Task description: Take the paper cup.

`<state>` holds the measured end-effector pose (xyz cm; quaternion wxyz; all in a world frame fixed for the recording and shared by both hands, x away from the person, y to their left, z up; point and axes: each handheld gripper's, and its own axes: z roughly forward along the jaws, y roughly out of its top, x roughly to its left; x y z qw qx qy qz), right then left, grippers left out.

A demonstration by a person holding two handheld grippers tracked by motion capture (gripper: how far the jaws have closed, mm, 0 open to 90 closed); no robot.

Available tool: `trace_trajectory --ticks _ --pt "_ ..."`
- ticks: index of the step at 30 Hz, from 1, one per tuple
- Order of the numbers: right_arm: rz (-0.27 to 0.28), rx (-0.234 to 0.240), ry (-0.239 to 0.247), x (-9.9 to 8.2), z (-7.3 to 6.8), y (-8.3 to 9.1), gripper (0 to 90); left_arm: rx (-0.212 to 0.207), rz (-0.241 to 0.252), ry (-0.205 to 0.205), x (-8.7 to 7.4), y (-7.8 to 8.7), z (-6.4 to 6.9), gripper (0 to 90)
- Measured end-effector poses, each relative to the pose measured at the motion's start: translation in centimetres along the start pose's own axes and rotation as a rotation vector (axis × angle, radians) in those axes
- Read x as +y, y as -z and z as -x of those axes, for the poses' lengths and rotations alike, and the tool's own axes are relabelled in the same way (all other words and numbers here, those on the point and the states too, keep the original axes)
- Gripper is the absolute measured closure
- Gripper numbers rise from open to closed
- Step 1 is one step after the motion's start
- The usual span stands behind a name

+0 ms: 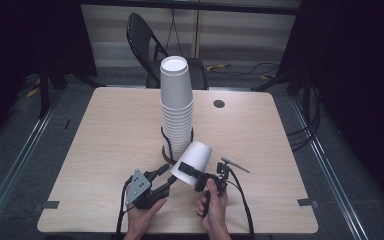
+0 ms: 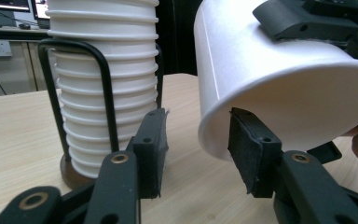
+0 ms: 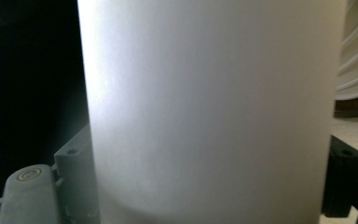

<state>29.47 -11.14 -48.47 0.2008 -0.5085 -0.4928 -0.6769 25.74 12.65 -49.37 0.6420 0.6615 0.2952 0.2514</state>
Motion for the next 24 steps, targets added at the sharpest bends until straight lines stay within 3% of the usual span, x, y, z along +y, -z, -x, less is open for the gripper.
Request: trace_trajectory --ticks 9,13,20,24 --pt "-0.02 0.023 -0.029 -1.0 -0.3 -0.5 15.6 0.036 0.054 -0.016 0.3 -0.5 0.4 67.4" --pt "-0.039 0.041 -0.034 -2.0 -0.7 -1.1 15.6 0.044 0.051 -0.021 0.3 -0.7 0.5 71.9" --pt "-0.06 0.031 -0.023 -2.5 -0.7 -1.6 14.8 0.07 0.058 0.011 0.4 -0.7 0.5 80.9" --pt "-0.063 0.033 -0.004 -2.5 -0.7 -1.9 12.4 0.077 0.053 0.009 0.5 -0.7 0.4 84.2"
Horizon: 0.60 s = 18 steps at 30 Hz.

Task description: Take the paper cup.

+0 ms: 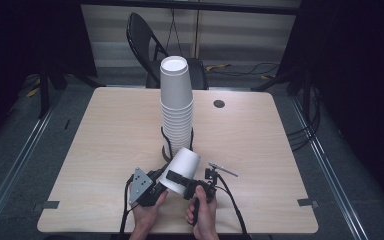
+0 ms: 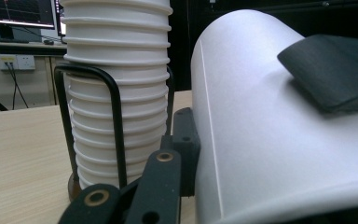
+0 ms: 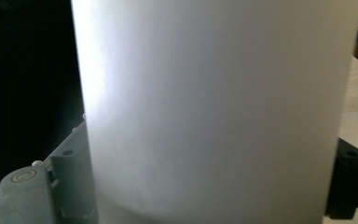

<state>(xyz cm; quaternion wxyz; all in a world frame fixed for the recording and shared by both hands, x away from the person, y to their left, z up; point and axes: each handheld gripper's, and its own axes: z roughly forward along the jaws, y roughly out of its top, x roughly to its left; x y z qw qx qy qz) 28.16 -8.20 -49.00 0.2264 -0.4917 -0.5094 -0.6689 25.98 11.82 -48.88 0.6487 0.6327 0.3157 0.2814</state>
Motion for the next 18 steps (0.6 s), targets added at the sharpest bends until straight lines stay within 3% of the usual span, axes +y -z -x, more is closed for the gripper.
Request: trace_trajectory --ticks 2,6,13,18 --pt "-0.002 -0.004 -0.009 0.1 0.0 -0.1 12.2 0.001 -0.012 0.02 0.0 0.0 -0.1 84.7" --pt "0.008 -0.053 0.065 0.5 -0.5 0.1 9.7 -0.019 -0.014 0.049 0.0 0.1 -0.2 87.0" --pt "0.029 -0.056 0.089 1.0 -0.6 0.3 9.3 -0.045 -0.032 0.055 0.2 0.4 -0.6 87.0" --pt "0.054 -0.095 0.132 2.1 -0.8 0.9 9.7 -0.051 -0.053 0.078 0.2 0.8 -0.8 87.0"
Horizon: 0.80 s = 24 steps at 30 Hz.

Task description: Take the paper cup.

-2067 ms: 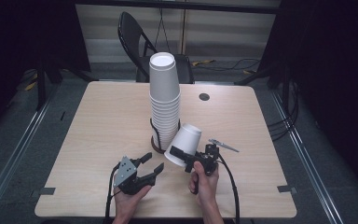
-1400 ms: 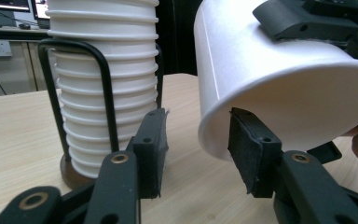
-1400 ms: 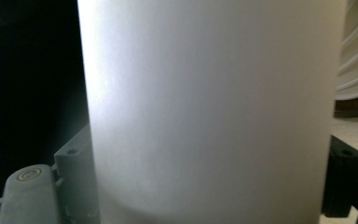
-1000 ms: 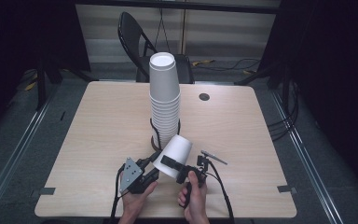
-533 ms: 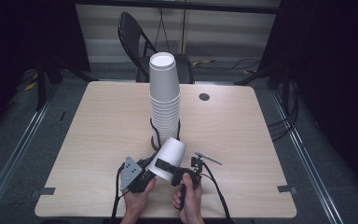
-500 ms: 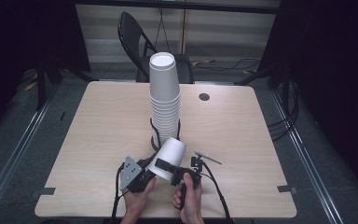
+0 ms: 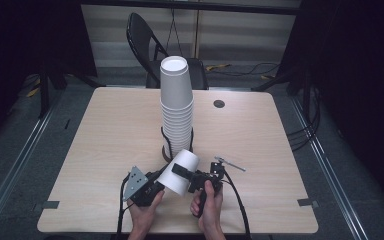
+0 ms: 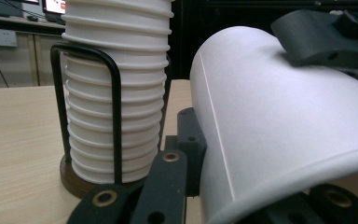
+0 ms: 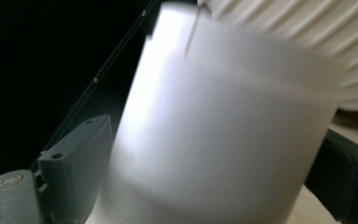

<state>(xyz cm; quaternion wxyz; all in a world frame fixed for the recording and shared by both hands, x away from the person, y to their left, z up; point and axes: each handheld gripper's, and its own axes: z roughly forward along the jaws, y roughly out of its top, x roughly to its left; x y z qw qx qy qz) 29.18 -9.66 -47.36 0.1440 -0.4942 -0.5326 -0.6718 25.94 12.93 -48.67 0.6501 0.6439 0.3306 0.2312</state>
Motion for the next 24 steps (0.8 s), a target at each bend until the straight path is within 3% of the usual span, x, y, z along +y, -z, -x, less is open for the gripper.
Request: trace_trajectory --ticks 4,7,9,11,15,18,19,20,24 --pt "0.023 -0.007 0.021 0.7 0.1 0.5 10.2 -0.032 -0.018 0.002 0.2 0.2 -0.3 87.0" --pt "0.045 -0.033 0.059 1.3 0.4 1.1 10.2 -0.03 -0.075 -0.053 0.5 0.5 -0.6 86.9" --pt "0.057 -0.055 0.099 1.6 0.6 1.5 10.2 -0.025 -0.079 -0.058 0.5 0.5 -0.6 87.0" --pt "0.067 -0.068 0.108 1.8 0.6 1.7 10.2 -0.029 -0.097 -0.072 0.7 0.6 -0.7 87.0" --pt "0.097 -0.106 0.154 2.1 0.9 2.6 10.2 -0.044 -0.102 -0.047 0.7 0.7 -1.1 87.0" --pt "0.115 -0.12 0.227 2.0 0.9 3.2 10.2 -0.056 -0.121 -0.038 0.9 0.8 -1.5 87.0" --pt "0.114 -0.116 0.247 1.9 0.9 3.4 10.2 -0.059 -0.129 -0.044 0.9 0.9 -1.7 87.0" --pt "0.099 -0.102 0.298 1.7 0.8 3.7 10.2 -0.061 -0.147 -0.031 1.0 0.9 -1.8 87.1" --pt "0.084 -0.114 0.344 1.4 0.7 4.0 10.3 -0.057 -0.172 -0.028 1.3 0.9 -2.1 87.0"
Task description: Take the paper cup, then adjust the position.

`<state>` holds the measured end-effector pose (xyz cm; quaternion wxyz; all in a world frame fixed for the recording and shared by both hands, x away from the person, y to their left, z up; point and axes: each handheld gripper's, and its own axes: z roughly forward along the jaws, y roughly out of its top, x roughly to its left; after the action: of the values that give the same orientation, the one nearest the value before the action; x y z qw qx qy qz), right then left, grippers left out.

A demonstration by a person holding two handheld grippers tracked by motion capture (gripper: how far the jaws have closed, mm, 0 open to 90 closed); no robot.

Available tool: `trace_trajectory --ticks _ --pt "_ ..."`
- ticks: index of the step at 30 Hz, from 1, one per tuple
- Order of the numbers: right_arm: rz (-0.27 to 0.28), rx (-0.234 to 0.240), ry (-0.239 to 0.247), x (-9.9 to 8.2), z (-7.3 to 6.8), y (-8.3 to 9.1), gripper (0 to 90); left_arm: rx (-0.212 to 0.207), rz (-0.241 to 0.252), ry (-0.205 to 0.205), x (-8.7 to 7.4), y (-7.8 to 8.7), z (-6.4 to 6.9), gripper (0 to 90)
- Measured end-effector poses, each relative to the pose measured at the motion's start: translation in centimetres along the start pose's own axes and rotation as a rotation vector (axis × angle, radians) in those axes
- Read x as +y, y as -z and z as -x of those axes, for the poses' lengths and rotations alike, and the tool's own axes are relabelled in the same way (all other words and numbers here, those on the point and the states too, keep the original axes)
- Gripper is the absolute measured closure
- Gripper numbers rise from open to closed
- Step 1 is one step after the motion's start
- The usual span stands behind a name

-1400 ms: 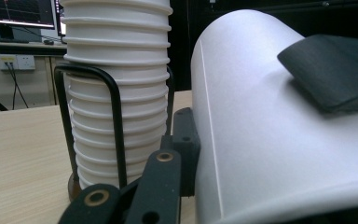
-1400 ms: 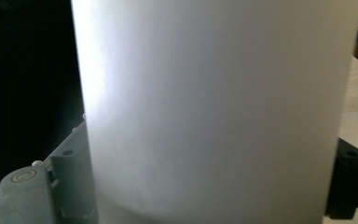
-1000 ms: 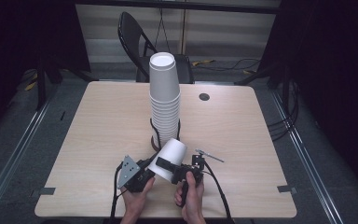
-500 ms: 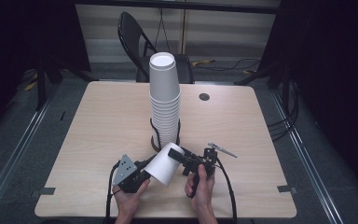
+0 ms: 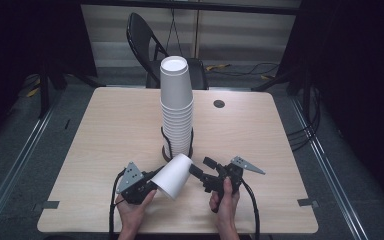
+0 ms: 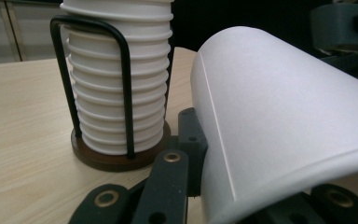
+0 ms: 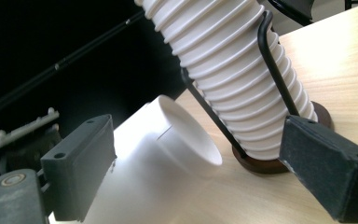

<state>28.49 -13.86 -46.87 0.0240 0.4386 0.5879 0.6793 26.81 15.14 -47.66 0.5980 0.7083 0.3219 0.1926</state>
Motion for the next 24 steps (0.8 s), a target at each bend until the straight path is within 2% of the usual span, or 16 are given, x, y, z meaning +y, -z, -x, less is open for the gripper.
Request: trace_trajectory --ticks 2,3,4,5,6,8,9,11,13,14,15,17,18,20,24 --pt "-0.011 -0.007 0.035 -0.1 -0.1 0.1 11.9 0.004 -0.012 0.019 0.1 0.0 -0.1 87.1" --pt "-0.008 -0.011 0.075 -0.3 0.0 0.2 12.7 -0.001 -0.019 0.023 0.3 0.0 -0.3 87.1" --pt "-0.008 -0.011 0.075 -0.3 0.0 0.2 12.7 0.0 -0.028 0.025 0.4 0.0 -0.4 87.1" --pt "0.019 -0.041 0.138 -0.5 -0.2 0.3 12.7 0.005 -0.049 0.018 0.6 0.1 -0.6 87.1" --pt "0.019 -0.041 0.138 -0.5 -0.2 0.3 12.7 0.005 -0.049 0.018 0.6 0.1 -0.6 87.1" --pt "0.038 -0.054 0.212 -0.7 -0.3 0.3 12.6 0.001 -0.071 0.017 0.8 0.1 -0.8 87.0" --pt "0.038 -0.054 0.212 -0.7 -0.3 0.3 12.6 -0.01 -0.079 0.015 0.8 0.1 -0.9 87.0" --pt "-0.001 -0.076 0.255 -0.8 -0.5 0.3 14.3 -0.006 -0.106 0.007 1.1 0.1 -1.0 87.0" --pt "-0.01 -0.078 0.265 -0.9 -0.6 0.3 14.0 -0.008 -0.109 0.008 1.2 0.1 -1.1 87.0" --pt "-0.026 -0.07 0.297 -1.0 -0.8 0.4 14.1 -0.009 -0.12 0.014 1.3 0.2 -1.1 87.1" --pt "-0.026 -0.07 0.297 -1.0 -0.8 0.4 14.1 -0.009 -0.12 0.014 1.3 0.2 -1.1 87.1" --pt "-0.042 -0.095 0.342 -1.3 -1.1 0.3 16.0 -0.01 -0.126 0.012 1.5 0.2 -1.3 87.1" --pt "-0.042 -0.095 0.342 -1.3 -1.1 0.3 16.0 -0.007 -0.129 0.013 1.5 0.3 -1.3 87.1" --pt "-0.051 -0.101 0.348 -1.6 -1.2 0.3 23.4 -0.007 -0.149 0.002 1.6 0.3 -1.5 87.0" --pt "-0.046 -0.094 0.344 -1.9 -1.2 0.2 22.7 -0.018 -0.174 -0.005 1.8 0.4 -1.5 87.1"
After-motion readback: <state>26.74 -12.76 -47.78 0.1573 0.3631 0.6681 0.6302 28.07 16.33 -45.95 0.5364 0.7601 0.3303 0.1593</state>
